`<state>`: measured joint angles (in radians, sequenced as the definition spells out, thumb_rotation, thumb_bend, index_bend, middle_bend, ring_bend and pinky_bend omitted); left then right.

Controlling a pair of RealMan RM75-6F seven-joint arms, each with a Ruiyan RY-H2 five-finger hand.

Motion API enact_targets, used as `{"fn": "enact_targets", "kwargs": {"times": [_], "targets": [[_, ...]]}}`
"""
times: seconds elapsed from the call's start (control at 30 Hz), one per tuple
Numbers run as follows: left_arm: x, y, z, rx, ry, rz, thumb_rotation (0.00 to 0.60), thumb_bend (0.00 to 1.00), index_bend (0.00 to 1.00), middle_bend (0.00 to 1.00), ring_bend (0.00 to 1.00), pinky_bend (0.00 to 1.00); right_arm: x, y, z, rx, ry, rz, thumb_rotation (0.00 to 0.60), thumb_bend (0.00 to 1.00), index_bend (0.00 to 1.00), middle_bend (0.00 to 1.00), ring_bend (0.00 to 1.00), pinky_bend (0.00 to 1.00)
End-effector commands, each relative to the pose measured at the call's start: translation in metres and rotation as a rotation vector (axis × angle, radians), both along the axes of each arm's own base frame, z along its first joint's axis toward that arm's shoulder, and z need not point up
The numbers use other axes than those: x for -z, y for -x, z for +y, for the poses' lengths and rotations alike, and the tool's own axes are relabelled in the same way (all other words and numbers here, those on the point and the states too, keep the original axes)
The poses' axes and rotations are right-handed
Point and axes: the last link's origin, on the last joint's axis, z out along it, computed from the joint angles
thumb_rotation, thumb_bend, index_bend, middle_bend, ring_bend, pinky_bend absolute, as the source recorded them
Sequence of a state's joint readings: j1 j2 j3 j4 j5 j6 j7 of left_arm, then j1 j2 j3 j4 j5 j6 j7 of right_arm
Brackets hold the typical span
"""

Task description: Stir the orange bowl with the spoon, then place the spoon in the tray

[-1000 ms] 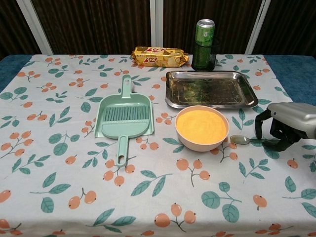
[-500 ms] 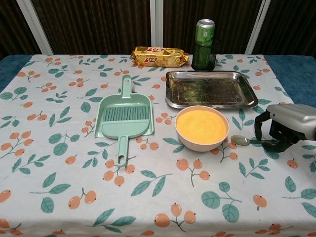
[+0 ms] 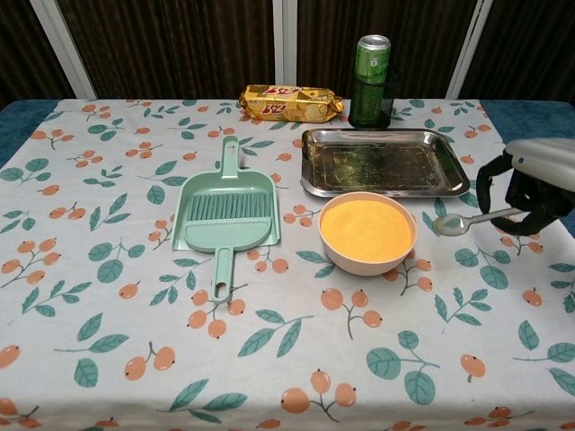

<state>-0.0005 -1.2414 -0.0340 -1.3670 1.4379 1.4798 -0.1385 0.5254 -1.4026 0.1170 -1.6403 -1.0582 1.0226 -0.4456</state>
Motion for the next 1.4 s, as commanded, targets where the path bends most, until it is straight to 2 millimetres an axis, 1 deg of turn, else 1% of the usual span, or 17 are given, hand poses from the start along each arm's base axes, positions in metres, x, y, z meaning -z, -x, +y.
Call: {"fn": "enact_targets", "kwargs": {"times": [0.03,0.1,0.17,0.33,0.5,0.63,0.73,0.8,0.87,0.9,1.07,1.2,1.4], "targets": [[0.000,0.000,-0.001,0.001,-0.001,0.000,0.600,0.14,0.18,0.18,0.12,0.14,-0.013,-0.023,-0.009,-0.035,0.008,-0.062,0.600,0.36,0.55,0.96,0.99,1.00],[-0.001,0.000,-0.002,0.001,-0.005,-0.001,0.600,0.14,0.18,0.18,0.12,0.14,-0.012,-0.034,-0.014,-0.053,-0.005,-0.077,0.600,0.36,0.55,0.96,0.99,1.00],[-0.001,0.000,-0.002,-0.001,-0.006,0.000,0.600,0.14,0.18,0.18,0.12,0.14,-0.005,-0.044,-0.017,-0.079,-0.026,-0.071,0.600,0.36,0.55,0.96,0.99,1.00],[-0.002,0.002,-0.004,-0.007,-0.008,0.000,0.600,0.14,0.18,0.18,0.12,0.14,0.023,-0.066,-0.026,-0.124,-0.072,-0.043,0.600,0.36,0.56,0.96,0.99,1.00],[-0.002,0.005,-0.005,-0.019,-0.007,-0.004,0.600,0.14,0.18,0.18,0.12,0.14,0.046,-0.077,-0.027,-0.142,-0.101,-0.008,0.600,0.36,0.56,0.96,0.99,1.00],[0.000,0.007,-0.005,-0.024,-0.005,-0.010,0.600,0.14,0.18,0.18,0.12,0.14,0.056,-0.079,-0.026,-0.146,-0.105,0.014,0.600,0.36,0.55,0.96,0.99,1.00],[0.001,0.008,-0.006,-0.022,-0.007,-0.013,0.600,0.14,0.18,0.18,0.12,0.14,0.060,-0.080,-0.024,-0.147,-0.117,0.020,0.600,0.33,0.49,0.96,0.99,1.00],[0.001,0.008,-0.007,-0.022,-0.009,-0.014,0.600,0.14,0.18,0.18,0.12,0.14,0.059,-0.081,-0.022,-0.151,-0.115,0.018,0.600,0.21,0.43,0.96,0.99,1.00],[0.001,0.009,-0.007,-0.021,-0.012,-0.014,0.600,0.14,0.18,0.18,0.12,0.14,0.057,-0.081,-0.021,-0.154,-0.105,0.012,0.600,0.14,0.40,0.96,0.99,1.00],[0.001,0.009,-0.008,-0.021,-0.012,-0.015,0.600,0.14,0.18,0.18,0.12,0.14,0.056,-0.081,-0.021,-0.155,-0.102,0.011,0.600,0.13,0.40,0.96,0.99,1.00],[0.001,0.009,-0.008,-0.018,-0.010,-0.017,0.600,0.14,0.18,0.18,0.12,0.14,0.054,-0.081,-0.022,-0.155,-0.096,0.014,0.600,0.14,0.40,0.96,0.99,1.00],[0.001,0.009,-0.008,-0.021,-0.011,-0.017,0.600,0.14,0.18,0.18,0.12,0.14,0.058,-0.082,-0.024,-0.160,-0.104,0.026,0.600,0.22,0.42,0.96,0.99,1.00],[0.001,0.010,-0.008,-0.026,-0.011,-0.017,0.600,0.14,0.18,0.18,0.12,0.14,0.062,-0.083,-0.027,-0.160,-0.108,0.041,0.600,0.28,0.45,0.96,0.99,1.00]]}}
